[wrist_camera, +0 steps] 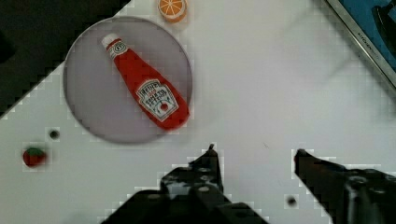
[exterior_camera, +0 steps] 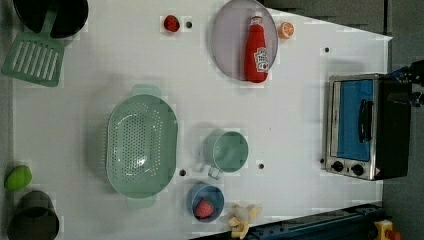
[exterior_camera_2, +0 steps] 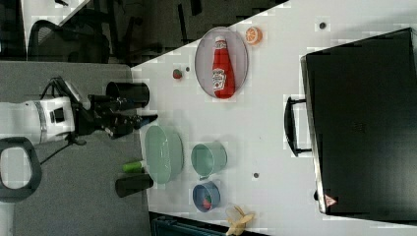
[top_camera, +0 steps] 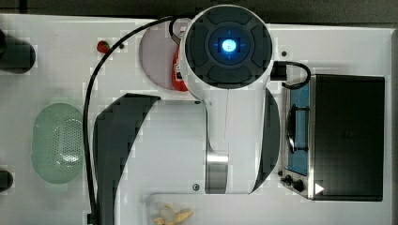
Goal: Pick ketchup from plate and place it on table.
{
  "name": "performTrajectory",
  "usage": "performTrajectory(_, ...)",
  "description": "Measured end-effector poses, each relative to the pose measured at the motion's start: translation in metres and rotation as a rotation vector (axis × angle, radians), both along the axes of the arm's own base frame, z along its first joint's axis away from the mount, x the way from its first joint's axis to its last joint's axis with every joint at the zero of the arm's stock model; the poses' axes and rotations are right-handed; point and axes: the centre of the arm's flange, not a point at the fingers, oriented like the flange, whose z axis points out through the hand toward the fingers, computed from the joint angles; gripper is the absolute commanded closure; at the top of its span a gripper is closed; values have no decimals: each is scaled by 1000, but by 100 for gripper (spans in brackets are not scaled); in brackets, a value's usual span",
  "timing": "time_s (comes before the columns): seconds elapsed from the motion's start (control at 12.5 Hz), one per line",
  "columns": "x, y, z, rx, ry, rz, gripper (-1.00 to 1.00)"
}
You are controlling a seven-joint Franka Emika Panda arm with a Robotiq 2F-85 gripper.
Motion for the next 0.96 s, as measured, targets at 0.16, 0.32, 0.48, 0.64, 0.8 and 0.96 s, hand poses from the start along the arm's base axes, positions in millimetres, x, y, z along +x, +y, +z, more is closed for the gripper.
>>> performTrajectory(0.16,-48,-5,-14,3,138,-17,-80)
performTrajectory(0.32,-73,-11,-2,1,146,-35,-100)
performTrajectory(0.48,-68,-13,15,7,85,-41,-100)
performTrajectory(0.64,-56,-13,20,3,21,-38,-100)
performTrajectory(0.8,-37,-12,8,6,14,-33,-100)
performTrajectory(0.96,-17,-6,-33,16,83,-20,-100)
